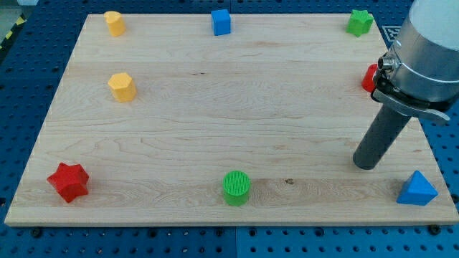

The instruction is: Move the red circle diagonally to the top right of the green circle

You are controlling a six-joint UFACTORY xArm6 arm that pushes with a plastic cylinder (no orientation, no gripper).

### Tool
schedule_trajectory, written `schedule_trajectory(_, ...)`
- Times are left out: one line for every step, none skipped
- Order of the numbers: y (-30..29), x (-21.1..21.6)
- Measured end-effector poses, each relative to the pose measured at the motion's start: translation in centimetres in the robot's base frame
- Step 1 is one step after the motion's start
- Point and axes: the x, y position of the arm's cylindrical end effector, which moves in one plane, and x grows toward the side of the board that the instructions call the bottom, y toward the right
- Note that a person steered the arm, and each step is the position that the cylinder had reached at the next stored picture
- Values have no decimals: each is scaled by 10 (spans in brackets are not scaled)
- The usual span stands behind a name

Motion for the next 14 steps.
schedule_trajectory(0,-4)
schedule_trajectory(0,-9)
schedule_trajectory(0,-13)
schedule_trajectory(0,-18)
schedule_trajectory(0,-23)
schedule_trajectory(0,-28)
schedule_trajectory(0,-33)
schedule_trajectory(0,-35)
schedule_trajectory(0,-39)
schedule_trajectory(0,-39)
schedule_trajectory(0,-43)
schedule_trajectory(0,-46)
schedule_trajectory(0,-50)
schedule_trajectory(0,-52)
